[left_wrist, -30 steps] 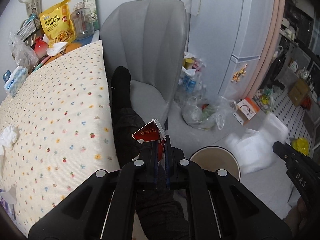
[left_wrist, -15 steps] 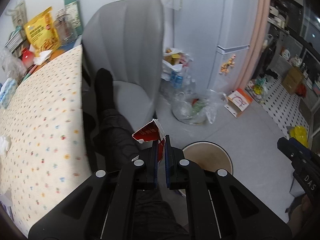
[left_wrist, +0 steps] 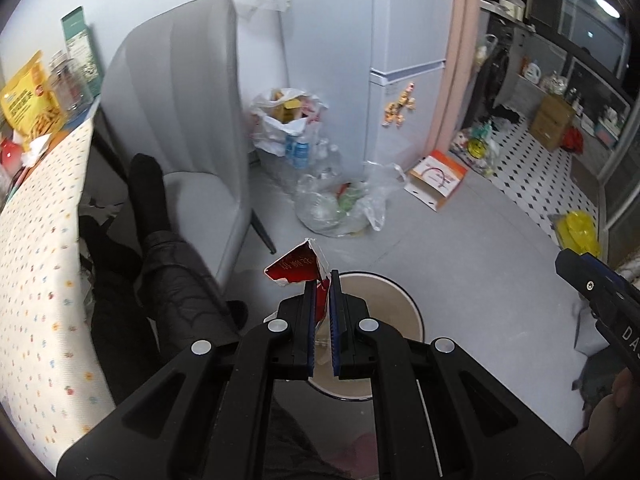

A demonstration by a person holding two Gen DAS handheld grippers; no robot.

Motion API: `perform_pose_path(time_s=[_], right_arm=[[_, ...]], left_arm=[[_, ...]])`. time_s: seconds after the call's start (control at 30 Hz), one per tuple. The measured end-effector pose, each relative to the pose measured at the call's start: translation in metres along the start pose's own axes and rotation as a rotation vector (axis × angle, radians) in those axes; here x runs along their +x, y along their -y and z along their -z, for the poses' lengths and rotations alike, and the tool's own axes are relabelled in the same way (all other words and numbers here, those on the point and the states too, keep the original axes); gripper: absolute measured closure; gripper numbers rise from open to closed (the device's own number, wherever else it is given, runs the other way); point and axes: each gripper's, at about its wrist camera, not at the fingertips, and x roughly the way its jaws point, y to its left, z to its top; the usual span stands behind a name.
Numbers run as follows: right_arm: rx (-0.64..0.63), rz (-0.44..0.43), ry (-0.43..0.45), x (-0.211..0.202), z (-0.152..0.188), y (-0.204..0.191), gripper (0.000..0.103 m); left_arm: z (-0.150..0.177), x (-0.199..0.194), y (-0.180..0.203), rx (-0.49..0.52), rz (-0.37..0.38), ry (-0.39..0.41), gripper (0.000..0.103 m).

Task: Collect trash
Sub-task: 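Open the left tool over the bin to drop the red wrapper, then move both tools back over the table toward the tissues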

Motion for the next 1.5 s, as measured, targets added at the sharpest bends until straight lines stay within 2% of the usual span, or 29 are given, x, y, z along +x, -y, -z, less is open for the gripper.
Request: perform_pose_path(time_s=[0.17, 0.2, 0.23, 0.27, 0.33, 0.57, 0.67, 1.03, 1.13, 1.2, 1.5], right_arm=[[0.019, 0.010, 0.002, -0.001, 0.001, 0.009, 0.056], [0.026, 0.012, 0.000, 0.000, 0.002, 0.011, 0.056], [0.029, 0.012, 0.000, 0.000, 0.002, 0.013, 0.055], [0.030, 0.014, 0.001, 0.000, 0.002, 0.013, 0.054], [0.031, 0.013, 0.001, 0.000, 0.003, 0.014, 0.052], [0.014, -0.004, -0.004, 0.000, 0.001, 0.004, 0.052], [-0.001, -0.013, 0.000, -0.003, 0.000, -0.007, 0.050], [-0.109, -0.072, 0.035, -0.029, 0.002, -0.074, 0.034], [-0.136, -0.094, 0.037, -0.036, 0.003, -0.094, 0.031], [-0.155, -0.100, 0.049, -0.043, 0.005, -0.107, 0.022], [-0.251, -0.142, 0.080, -0.072, 0.018, -0.172, 0.011]], left_arm=[[-0.003, 0.007, 0.011, 0.009, 0.033, -0.018, 0.095], [-0.003, 0.008, 0.012, 0.007, 0.039, -0.021, 0.090], [-0.003, 0.009, 0.012, 0.005, 0.042, -0.022, 0.077], [-0.003, 0.009, 0.012, 0.002, 0.048, -0.016, 0.059], [-0.003, 0.006, 0.010, -0.005, 0.048, 0.005, 0.042], [-0.005, -0.009, -0.008, -0.032, 0.003, 0.044, 0.015], [-0.006, -0.020, -0.024, -0.047, -0.020, 0.066, 0.010], [0.004, -0.064, -0.093, -0.173, -0.084, 0.134, 0.007], [0.012, -0.076, -0.114, -0.206, -0.098, 0.151, 0.007], [0.016, -0.084, -0.127, -0.227, -0.103, 0.164, 0.007], [0.047, -0.124, -0.199, -0.347, -0.148, 0.220, 0.007]])
